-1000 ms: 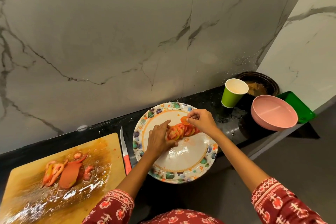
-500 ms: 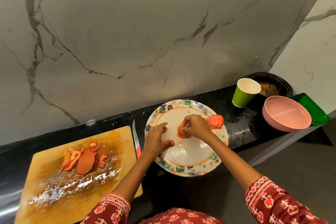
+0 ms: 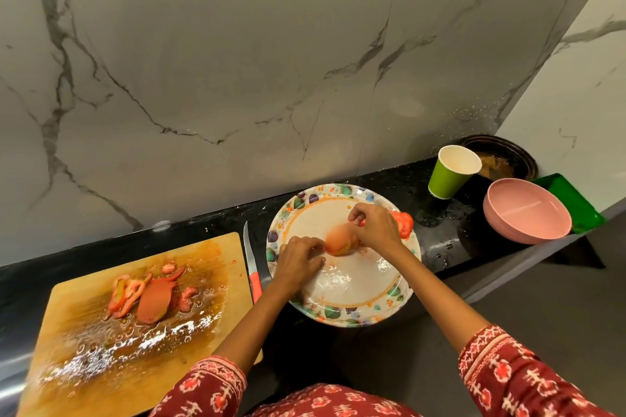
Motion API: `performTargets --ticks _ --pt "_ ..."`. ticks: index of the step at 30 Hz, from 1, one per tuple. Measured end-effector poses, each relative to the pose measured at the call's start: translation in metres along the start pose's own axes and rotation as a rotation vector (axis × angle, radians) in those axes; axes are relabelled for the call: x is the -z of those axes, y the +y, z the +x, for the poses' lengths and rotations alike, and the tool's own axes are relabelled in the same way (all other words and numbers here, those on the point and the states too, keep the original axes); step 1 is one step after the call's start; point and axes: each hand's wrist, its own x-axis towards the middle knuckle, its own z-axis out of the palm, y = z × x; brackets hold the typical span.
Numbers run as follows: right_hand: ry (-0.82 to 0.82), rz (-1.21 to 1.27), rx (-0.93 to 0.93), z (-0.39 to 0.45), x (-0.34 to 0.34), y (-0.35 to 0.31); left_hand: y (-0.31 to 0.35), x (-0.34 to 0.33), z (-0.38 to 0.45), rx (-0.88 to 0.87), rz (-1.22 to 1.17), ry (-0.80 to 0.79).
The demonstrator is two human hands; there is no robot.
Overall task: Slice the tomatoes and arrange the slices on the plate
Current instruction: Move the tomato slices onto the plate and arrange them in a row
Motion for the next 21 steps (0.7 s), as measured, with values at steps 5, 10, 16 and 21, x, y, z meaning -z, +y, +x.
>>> performTargets --ticks 5,10,16,21 --pt "0.046 0.042 -0.014 0.004 0.000 -0.008 -0.011 0.009 -0.003 0.074 -0.064 0.098" --pt "-0.026 0.068 0.050 0.005 -0.035 -0.043 -0.026 0.030 -0.020 0.123 -0.023 0.254" --pt "-0.125 0.100 0.159 -0.002 -0.075 -0.099 -0.068 0.075 -0.057 0.213 -0.032 0.349" --pt "-0.242 0.138 0.255 -0.013 -0.109 -0.141 -0.119 0.115 -0.098 0.305 -0.067 0.460"
